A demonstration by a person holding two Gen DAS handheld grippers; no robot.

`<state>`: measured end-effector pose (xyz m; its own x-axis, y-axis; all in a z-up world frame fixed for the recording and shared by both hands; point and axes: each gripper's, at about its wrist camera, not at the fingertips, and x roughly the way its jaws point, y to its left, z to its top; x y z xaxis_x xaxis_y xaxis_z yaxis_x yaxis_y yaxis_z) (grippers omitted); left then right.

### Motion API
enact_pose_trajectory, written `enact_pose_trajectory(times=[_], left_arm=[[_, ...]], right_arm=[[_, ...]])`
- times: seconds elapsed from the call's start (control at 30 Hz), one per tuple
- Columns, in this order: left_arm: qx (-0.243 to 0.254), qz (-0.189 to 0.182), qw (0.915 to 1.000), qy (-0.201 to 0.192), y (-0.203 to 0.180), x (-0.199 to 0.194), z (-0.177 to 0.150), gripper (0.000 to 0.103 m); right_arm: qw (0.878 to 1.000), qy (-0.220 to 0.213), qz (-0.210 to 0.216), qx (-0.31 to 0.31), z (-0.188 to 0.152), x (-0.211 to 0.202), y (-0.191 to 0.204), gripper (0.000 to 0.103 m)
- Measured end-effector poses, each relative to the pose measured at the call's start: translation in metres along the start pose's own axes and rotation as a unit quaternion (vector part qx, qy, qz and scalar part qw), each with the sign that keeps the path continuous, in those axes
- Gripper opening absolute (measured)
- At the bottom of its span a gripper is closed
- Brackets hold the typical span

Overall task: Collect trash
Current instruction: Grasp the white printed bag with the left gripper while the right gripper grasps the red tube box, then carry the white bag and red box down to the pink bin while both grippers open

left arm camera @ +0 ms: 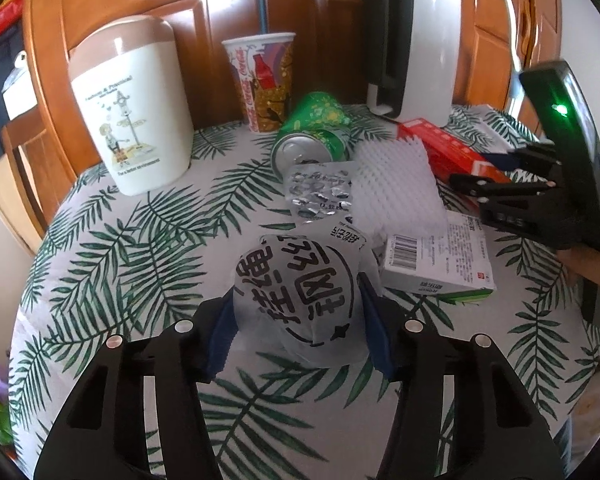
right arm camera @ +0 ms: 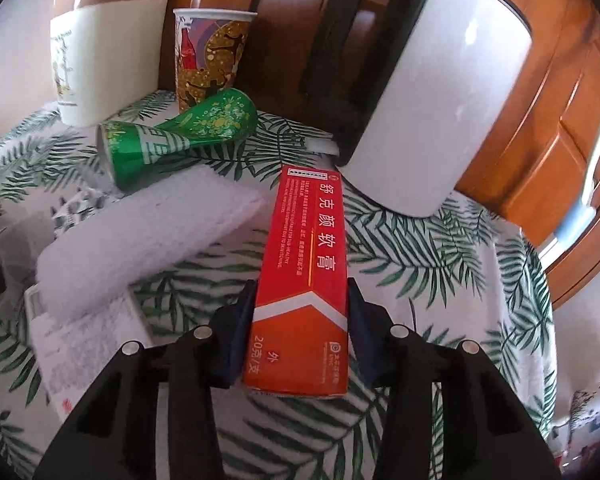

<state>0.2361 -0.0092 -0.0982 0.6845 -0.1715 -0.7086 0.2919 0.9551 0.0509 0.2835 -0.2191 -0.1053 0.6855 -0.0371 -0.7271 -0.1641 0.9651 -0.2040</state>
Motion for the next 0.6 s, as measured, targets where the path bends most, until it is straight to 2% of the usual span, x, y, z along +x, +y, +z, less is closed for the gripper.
enact_pose_trajectory(times=[0.33, 0.6], left_arm=[[-0.004, -0.006, 0.9999, -0.008, -0.001, -0.031, -0.034, 0.054], [0.004, -0.027, 0.9992, -0.028, -0.024, -0.076, -0.071, 0.054]], right_arm=[[0.999, -0.019, 0.023, -0.009, -0.048, -0.054, 0.005, 0.043], [0.998, -0.052, 0.037, -0.008, -0.098, -0.115, 0.021, 0.042]])
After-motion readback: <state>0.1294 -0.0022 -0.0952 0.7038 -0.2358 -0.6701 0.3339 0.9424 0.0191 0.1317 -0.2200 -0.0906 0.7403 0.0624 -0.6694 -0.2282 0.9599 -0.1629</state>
